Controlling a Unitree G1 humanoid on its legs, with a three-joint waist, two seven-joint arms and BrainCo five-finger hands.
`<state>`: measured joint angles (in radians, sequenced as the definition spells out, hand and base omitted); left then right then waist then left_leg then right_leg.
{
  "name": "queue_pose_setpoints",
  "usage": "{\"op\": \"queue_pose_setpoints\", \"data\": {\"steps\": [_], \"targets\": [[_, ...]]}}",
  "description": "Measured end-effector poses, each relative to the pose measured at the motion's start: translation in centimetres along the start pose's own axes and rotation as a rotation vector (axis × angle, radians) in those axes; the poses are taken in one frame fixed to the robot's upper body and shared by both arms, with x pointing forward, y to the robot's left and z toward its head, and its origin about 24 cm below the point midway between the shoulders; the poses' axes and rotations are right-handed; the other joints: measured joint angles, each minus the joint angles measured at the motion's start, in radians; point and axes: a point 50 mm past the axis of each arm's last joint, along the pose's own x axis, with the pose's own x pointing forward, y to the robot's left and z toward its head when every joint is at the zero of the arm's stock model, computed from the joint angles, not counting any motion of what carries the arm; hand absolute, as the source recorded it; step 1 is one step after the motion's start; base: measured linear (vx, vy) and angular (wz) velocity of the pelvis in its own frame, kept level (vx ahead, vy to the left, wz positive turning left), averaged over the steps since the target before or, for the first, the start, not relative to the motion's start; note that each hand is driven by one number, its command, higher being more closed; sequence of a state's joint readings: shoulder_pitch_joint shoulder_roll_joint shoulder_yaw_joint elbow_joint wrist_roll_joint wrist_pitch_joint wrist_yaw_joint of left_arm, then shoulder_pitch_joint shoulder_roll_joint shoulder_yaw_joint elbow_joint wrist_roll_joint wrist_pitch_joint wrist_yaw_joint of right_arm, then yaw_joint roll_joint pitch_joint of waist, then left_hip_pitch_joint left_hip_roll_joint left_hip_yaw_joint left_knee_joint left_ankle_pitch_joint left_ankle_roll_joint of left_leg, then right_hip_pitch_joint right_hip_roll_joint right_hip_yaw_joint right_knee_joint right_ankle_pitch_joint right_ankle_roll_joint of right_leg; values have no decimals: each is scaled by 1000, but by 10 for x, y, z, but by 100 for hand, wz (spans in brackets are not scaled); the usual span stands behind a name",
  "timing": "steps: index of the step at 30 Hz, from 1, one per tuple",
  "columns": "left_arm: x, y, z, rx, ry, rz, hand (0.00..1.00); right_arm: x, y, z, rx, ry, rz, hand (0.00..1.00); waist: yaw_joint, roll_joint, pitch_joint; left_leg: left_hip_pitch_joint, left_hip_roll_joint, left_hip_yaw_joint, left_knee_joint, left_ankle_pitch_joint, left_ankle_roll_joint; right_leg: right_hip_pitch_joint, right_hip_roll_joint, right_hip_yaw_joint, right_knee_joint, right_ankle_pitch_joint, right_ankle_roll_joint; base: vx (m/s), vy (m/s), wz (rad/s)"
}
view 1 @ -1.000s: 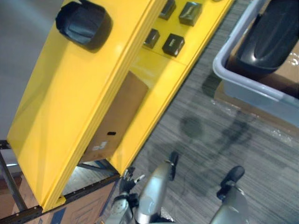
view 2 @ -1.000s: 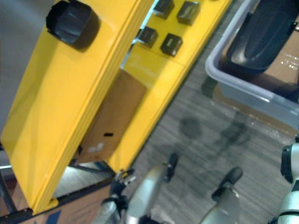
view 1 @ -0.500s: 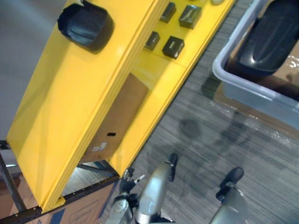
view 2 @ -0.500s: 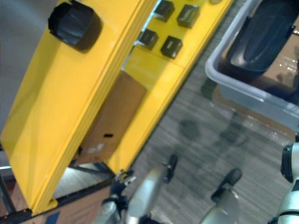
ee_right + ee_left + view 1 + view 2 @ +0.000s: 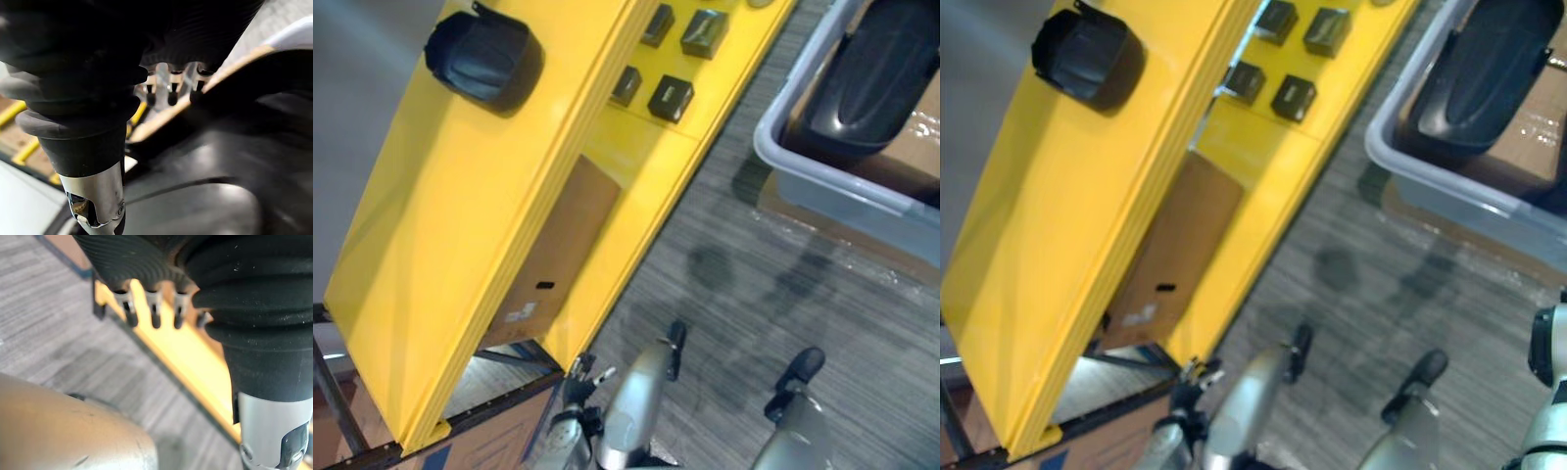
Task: Walk over and take plastic housings, then place them on the shelf
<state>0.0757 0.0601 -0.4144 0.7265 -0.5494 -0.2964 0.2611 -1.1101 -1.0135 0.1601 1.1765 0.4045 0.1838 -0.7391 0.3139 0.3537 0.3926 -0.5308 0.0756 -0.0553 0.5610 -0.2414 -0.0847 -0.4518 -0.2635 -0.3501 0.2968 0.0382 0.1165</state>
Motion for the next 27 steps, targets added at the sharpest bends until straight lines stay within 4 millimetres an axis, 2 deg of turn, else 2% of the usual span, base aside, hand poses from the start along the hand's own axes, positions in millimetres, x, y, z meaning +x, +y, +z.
{"op": "queue_pose_setpoints", "data": {"steps": [13,14,27], "targets": [[0,-1,0,1,2,-2,0,4,-9,-17,-62,96,-57,0,3,6,-4,-20,-2,1,1,-2,3,-18,-2,0,-3,1,1,0,44,0],[0,-1,0,3,2,-4,0,5,-10,-17,-63,98,-55,100,5,6,-5,-20,-2,1,1,-2,3,-19,-2,0,-5,1,1,-24,36,0],[4,-3,-1,25,17,-18,0,25,-41,-22,-103,155,-2,100,5,14,-11,-20,-1,11,1,-5,2,-32,-4,6,6,-1,0,-11,37,-2]]}}
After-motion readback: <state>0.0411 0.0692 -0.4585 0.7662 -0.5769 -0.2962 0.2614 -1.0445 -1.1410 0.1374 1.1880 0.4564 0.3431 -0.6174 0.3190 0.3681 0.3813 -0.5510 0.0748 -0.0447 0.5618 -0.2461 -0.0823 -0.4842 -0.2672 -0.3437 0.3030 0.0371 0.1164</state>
